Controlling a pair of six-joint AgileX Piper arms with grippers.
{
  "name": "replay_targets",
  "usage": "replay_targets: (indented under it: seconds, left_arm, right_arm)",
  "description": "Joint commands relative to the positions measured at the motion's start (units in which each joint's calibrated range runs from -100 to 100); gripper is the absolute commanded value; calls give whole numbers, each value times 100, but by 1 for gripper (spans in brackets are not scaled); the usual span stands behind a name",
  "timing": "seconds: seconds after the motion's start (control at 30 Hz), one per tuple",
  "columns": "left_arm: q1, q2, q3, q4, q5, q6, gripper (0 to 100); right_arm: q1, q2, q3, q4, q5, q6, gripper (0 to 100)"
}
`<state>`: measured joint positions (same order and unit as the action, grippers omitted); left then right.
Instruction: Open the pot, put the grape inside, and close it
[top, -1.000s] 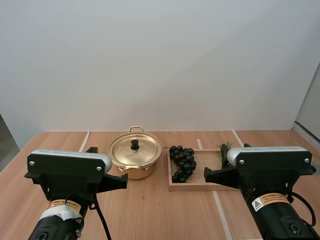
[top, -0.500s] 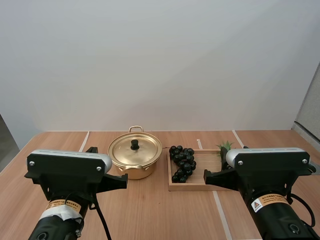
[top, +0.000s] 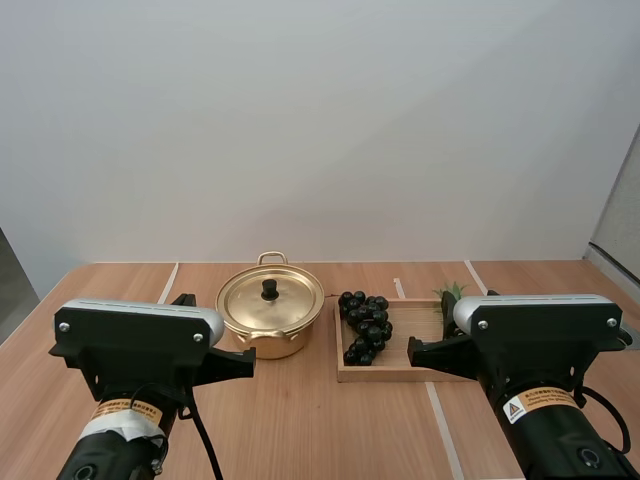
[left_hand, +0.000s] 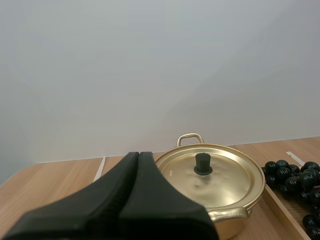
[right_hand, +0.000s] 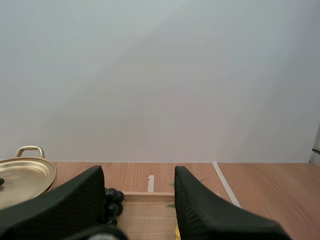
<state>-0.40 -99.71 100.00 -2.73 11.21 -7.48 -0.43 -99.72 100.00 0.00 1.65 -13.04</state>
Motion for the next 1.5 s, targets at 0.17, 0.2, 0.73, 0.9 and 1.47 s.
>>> replay_targets:
  seconds: [0.17,0.2,0.73,0.9,1.47]
  left_arm:
    - [-28,-29,0,509,-4901,539,0]
    - [-28,-29,-20,509,-5460,710,0]
    - [-28,1217,-4228,-2443,-3699,2514,0]
    - [-28,2438,-6292,-2443,-1977,2514,0]
    - [294,5343,-10860,-31,3932,-173,13]
  right_arm:
    - [-20,-28,0,-1222,-4670,-417,72]
    - [-20,-28,0,-1211,-5093,-610,72]
    - [-20,1073,-3592,2712,-2276,-3029,0]
    - [-20,2075,-5561,2712,59,-3066,0]
    - [-20,6814,-13844,-578,9599,130,0]
